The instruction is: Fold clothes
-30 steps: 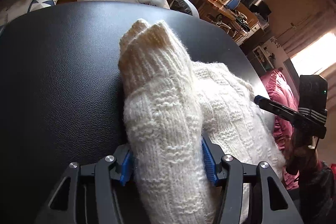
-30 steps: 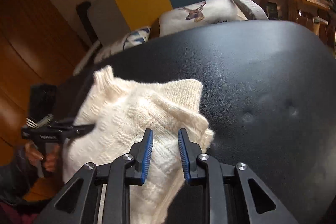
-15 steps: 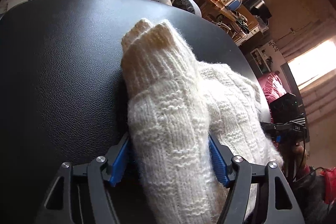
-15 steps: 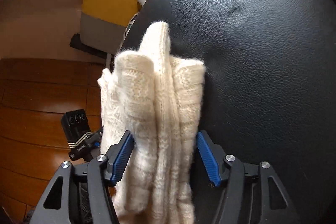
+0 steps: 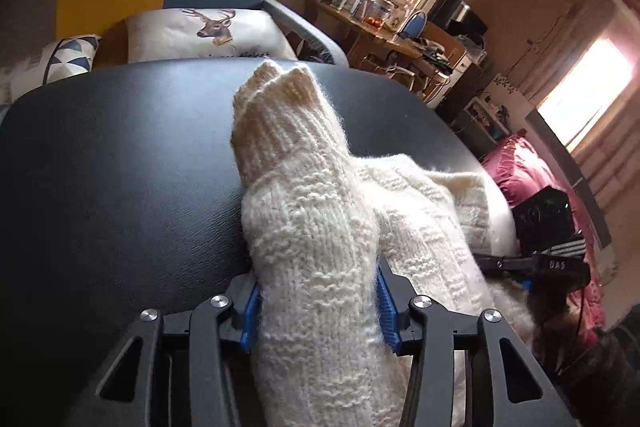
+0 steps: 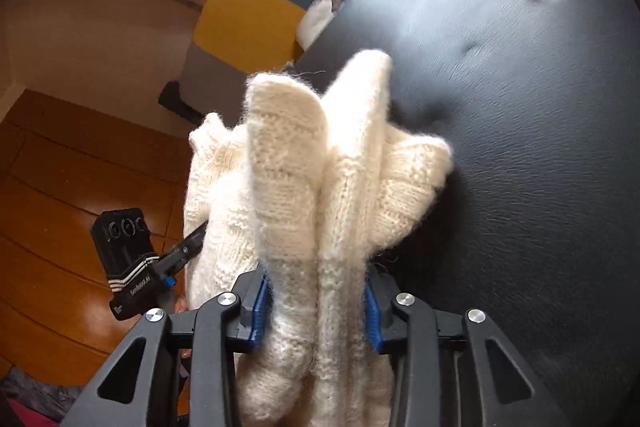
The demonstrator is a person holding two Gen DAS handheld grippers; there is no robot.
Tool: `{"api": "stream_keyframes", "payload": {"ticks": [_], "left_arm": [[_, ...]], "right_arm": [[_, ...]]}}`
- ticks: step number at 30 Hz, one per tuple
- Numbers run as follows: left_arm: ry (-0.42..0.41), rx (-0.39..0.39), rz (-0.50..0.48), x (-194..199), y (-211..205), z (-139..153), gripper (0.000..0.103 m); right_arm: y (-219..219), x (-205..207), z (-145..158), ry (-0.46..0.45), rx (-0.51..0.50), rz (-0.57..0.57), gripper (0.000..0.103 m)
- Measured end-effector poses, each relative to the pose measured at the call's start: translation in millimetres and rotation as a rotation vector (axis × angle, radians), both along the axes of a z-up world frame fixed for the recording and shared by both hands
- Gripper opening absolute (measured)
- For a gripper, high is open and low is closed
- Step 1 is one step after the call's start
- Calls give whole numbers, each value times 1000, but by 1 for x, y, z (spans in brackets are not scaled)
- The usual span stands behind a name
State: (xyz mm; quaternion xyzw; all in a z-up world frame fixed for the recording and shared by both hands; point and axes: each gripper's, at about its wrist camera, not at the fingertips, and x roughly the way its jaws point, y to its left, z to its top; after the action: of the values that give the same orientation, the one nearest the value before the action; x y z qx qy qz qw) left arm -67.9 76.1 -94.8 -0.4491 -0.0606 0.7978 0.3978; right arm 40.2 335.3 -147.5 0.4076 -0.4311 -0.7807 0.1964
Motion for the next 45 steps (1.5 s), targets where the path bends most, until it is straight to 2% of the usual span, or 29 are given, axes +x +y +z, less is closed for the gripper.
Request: {"api": "stream_keyframes", "payload": {"ticks": [4,10,13,15,16,17,18,19,20,21,23,24,27,30,31,34,36,37,38,40,42,45], "left_arm": [[35,62,-115,-11,58,25,47],[63,88,-291,-33,187,51,47],[70,39,-351,-38,256,43,47],[69,-43,-374,-38,293,24,47],[67,-93,-364,-40,308,11,47],[65,-151,-348,-43,318,-1,49],[47,-184,-329,-48,324,-13,50],[12,-172,-311,-55,322,-17,57],[-26,-155,-293,-61,319,-19,59],[-63,-138,-275,-68,317,-22,59],[-60,-131,-256,-69,309,-15,61],[-50,-132,-248,-69,305,-10,61],[20,-115,-197,-67,287,9,61],[64,-75,-180,-58,273,23,64],[73,-63,-188,-53,270,25,64],[112,-55,-229,-33,274,25,63],[143,-71,-268,-14,276,22,63],[151,-84,-292,-7,281,19,63],[163,-108,-306,0,288,13,63],[178,-207,-315,8,304,-8,63],[174,-205,-285,4,305,-21,67],[166,-206,-261,3,304,-15,68]], "right_arm": [[40,37,32,59,55,-92,37],[135,79,72,66,214,-299,37],[186,91,57,-34,277,-410,37],[210,97,28,-141,270,-464,30],[217,100,11,-187,259,-482,30],[223,105,-2,-192,237,-492,34],[236,111,-7,-172,195,-510,37],[249,117,-11,-152,152,-527,38],[258,122,-15,-133,122,-540,39],[258,123,-14,-118,124,-544,40],[252,126,-7,-99,165,-556,44],[249,124,1,-86,202,-575,44],[230,125,45,0,442,-607,46],[200,107,84,117,603,-509,47],[189,99,90,128,649,-460,47],[169,72,81,62,769,-364,46],[167,67,61,-7,806,-341,46],[170,68,49,-41,809,-343,42],[174,69,37,-67,803,-357,42],[181,73,15,-107,783,-389,42],[183,81,11,-86,749,-420,43],[183,83,16,-91,738,-433,43]]}}
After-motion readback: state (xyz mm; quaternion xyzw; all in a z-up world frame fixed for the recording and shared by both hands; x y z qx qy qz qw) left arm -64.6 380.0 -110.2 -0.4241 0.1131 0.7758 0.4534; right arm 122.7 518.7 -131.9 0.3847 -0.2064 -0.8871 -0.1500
